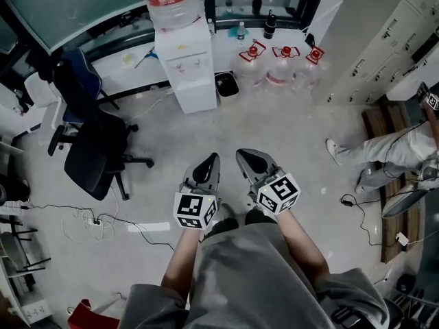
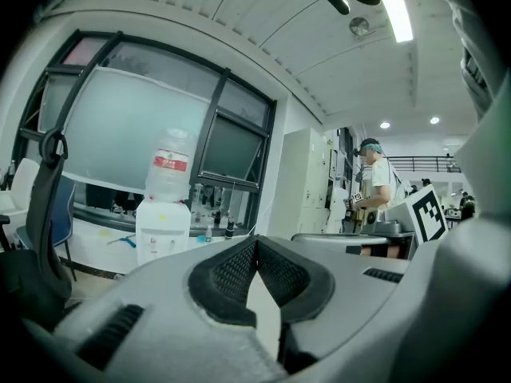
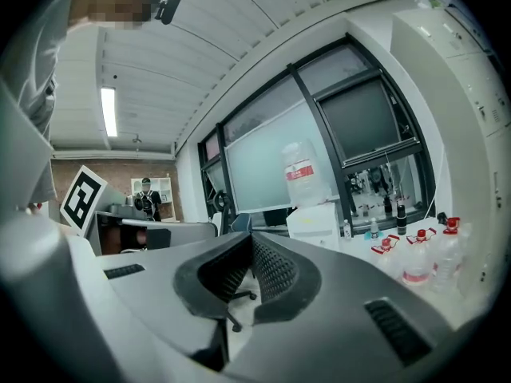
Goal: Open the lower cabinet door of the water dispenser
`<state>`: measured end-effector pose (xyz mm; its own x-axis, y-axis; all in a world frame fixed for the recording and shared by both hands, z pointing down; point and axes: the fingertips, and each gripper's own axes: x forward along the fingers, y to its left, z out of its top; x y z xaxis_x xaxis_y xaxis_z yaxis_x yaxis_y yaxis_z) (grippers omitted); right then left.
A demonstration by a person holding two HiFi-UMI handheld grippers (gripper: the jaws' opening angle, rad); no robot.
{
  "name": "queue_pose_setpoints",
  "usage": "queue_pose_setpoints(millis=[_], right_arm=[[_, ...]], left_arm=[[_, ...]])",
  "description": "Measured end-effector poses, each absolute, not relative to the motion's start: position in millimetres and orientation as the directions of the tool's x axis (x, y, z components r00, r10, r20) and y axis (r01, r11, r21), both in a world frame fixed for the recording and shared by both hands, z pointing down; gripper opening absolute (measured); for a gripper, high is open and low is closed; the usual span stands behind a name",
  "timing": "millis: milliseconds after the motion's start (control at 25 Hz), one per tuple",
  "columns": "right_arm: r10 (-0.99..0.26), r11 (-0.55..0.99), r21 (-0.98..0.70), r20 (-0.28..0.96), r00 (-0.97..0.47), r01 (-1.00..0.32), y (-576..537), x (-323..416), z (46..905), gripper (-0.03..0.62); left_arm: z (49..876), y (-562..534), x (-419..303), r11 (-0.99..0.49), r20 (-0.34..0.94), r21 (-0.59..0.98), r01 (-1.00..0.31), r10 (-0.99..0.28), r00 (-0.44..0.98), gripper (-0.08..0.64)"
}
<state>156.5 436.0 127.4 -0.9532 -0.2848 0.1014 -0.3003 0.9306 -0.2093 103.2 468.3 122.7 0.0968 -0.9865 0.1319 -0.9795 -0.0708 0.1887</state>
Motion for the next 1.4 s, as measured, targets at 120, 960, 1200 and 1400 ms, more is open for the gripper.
queue_pose_setpoints(millis=[120,960,1200,1400], right_arm=[[-0.296,0.926,-0.208,0.117,-0.948,-0.315,430.2,148.5,131.0,0.009],[-0.263,0.925,-0.249,0.129,-0.956,-0.288,290.6,69.1,157.6,0.009],[-0.246,0.923,-0.266,0.148,-0.958,-0.278,233.4,58.1,165.5,0.009],[-0.243,0.915,-0.292,0.153,-0.958,-0.279,191.0,52.0,174.5,0.009]], left_arm=[[126.7,460.7,97.2,-0.089,0.137,0.2,-0.976,-0.983,0.118,0.011],[151.5,326.1,25.6,-0.07,0.227,0.207,-0.976,-0.967,0.118,0.011],[158.9,267.8,10.5,-0.054,0.268,0.205,-0.977,-0.957,0.109,0.011],[167.9,225.8,1.2,-0.041,0.301,0.199,-0.979,-0.948,0.101,0.011]])
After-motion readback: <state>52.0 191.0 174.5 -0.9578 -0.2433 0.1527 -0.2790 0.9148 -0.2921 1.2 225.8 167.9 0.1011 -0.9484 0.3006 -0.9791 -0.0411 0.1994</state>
